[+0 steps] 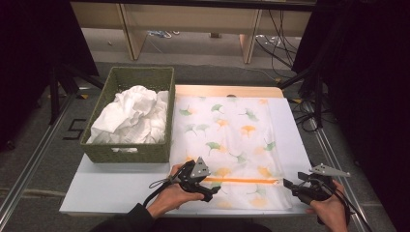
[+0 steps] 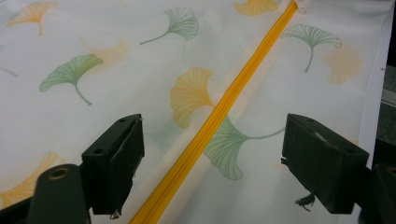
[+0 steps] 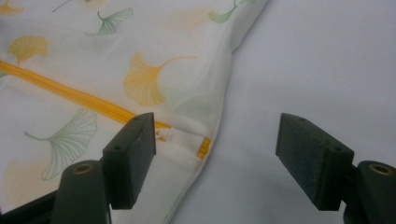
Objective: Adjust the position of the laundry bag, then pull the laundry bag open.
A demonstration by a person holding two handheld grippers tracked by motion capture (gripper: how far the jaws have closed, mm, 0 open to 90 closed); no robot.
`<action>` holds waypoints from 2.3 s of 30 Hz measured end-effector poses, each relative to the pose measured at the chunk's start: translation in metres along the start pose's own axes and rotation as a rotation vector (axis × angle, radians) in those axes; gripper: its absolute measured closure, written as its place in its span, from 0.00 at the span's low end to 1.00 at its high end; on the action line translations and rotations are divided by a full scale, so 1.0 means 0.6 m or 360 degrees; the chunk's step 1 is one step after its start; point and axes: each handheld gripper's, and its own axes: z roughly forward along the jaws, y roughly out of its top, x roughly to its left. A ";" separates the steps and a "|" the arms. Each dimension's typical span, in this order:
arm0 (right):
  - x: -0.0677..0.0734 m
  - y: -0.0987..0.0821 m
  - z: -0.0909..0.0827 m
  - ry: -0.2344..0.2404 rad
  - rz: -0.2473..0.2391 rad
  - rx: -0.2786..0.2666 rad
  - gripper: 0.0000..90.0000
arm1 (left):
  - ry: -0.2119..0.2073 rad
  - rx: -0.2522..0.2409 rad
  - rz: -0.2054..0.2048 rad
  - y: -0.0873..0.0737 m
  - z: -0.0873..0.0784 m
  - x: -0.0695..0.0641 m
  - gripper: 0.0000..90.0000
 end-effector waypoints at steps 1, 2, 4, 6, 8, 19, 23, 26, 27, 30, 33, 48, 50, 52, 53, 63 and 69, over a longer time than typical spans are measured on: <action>0.000 -0.001 0.000 -0.0005 -0.0008 -0.0004 0.33 | -0.0004 -0.0006 0.0009 0.003 0.004 -0.001 0.23; 0.001 -0.001 0.001 0.0039 0.0001 0.0001 0.33 | -0.0003 -0.0006 -0.0006 0.005 0.006 -0.003 0.23; 0.002 -0.003 0.002 0.0051 0.0012 0.0006 0.33 | -0.0002 0.0003 0.0014 0.007 0.007 -0.001 0.23; 0.003 -0.004 0.002 0.0046 0.0003 0.0009 0.34 | -0.0017 -0.0020 -0.0007 0.010 0.011 -0.005 0.23; 0.004 -0.004 0.000 0.0007 -0.0007 0.0017 0.34 | -0.0026 -0.0041 0.0005 0.014 0.015 -0.007 0.23; 0.011 -0.007 0.013 0.0055 -0.0023 0.0083 0.44 | -0.0028 -0.0021 0.0052 0.026 0.026 -0.013 0.24; 0.009 -0.008 0.018 0.0093 -0.0076 0.0105 0.50 | -0.0049 -0.0029 0.0060 0.030 0.034 -0.020 0.24; 0.009 -0.008 0.018 0.0053 -0.0074 0.0105 0.51 | -0.0051 -0.0027 0.0076 0.034 0.038 -0.022 0.24; 0.006 -0.009 0.022 0.0079 -0.0072 0.0099 0.52 | -0.0079 -0.0045 0.0070 0.035 0.042 -0.025 0.24; 0.006 -0.008 0.021 0.0051 -0.0066 0.0098 0.53 | -0.0084 -0.0040 0.0076 0.037 0.043 -0.027 0.25; 0.009 -0.006 0.025 0.0062 -0.0089 0.0106 0.56 | -0.0090 -0.0032 0.0083 0.036 0.046 -0.031 0.25; 0.032 0.008 0.038 0.0046 -0.0235 0.0185 0.87 | -0.0093 -0.0031 0.0112 0.034 0.046 -0.038 0.25; 0.027 0.008 0.042 0.0090 -0.0290 0.0140 0.94 | -0.0097 -0.0028 0.0103 0.034 0.048 -0.040 0.25; 0.029 0.007 0.041 0.0099 -0.0279 0.0146 0.95 | -0.0103 -0.0022 0.0114 0.035 0.049 -0.040 0.25; 0.032 0.009 0.038 0.0094 -0.0280 0.0127 0.95 | -0.0104 -0.0014 0.0126 0.037 0.051 -0.040 0.25; 0.055 0.031 0.014 0.0041 -0.0364 0.0029 0.95 | -0.0220 -0.0044 0.0067 0.056 0.070 -0.062 0.27; 0.068 0.049 0.003 0.0007 -0.0504 -0.0035 0.95 | -0.0268 -0.0090 0.0013 0.063 0.079 -0.068 0.28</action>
